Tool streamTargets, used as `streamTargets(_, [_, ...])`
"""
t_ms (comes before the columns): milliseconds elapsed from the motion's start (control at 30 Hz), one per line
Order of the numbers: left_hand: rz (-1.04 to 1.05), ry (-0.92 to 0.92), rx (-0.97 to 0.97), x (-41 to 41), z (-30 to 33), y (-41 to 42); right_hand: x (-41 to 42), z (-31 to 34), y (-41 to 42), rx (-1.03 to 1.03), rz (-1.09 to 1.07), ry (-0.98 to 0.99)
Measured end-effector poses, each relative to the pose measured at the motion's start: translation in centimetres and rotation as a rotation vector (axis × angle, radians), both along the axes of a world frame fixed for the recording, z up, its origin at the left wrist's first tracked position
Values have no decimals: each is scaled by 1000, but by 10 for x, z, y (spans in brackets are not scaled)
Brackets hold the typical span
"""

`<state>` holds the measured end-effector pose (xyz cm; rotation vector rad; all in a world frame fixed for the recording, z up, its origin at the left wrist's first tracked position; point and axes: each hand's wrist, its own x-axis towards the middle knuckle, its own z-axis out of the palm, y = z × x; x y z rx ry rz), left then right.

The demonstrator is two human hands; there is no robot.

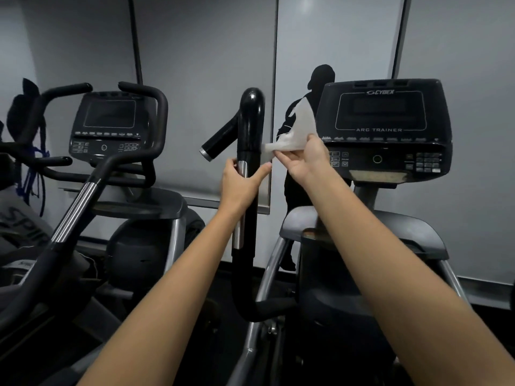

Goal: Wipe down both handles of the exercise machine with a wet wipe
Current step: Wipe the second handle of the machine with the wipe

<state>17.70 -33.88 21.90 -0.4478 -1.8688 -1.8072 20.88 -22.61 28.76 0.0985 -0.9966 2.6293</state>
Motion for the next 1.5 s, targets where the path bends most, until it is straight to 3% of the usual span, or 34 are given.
streamTargets(333, [-20, 117, 28, -12, 20, 3, -52, 44, -13, 408, -87, 66])
streamTargets(433, [7, 129, 10, -12, 21, 4, -61, 43, -32, 685, -273, 201])
streamTargets(533, [3, 116, 30, -13, 23, 5, -61, 29, -42, 802, -462, 310])
streamTargets(767, [-5, 94, 57, -11, 23, 7, -42, -16, -24, 1058, -519, 610])
streamTargets(833, [12, 99, 37, -10, 24, 7, -35, -16, -10, 1002, -412, 628])
streamTargets(933, [7, 96, 58, -11, 24, 6, -32, 18, 2, 578, -276, 409])
streamTargets(1000, [3, 87, 67, -10, 24, 5, -38, 45, 8, 457, -286, 293])
streamTargets(1067, [2, 75, 63, -9, 23, 5, -46, 65, 5, 579, -321, 291])
streamTargets(1233, [2, 32, 58, -10, 22, 6, -67, 78, -24, 1258, -449, 379])
streamTargets(1500, [-45, 12, 70, -10, 22, 5, -52, 19, -24, 1410, -691, 744])
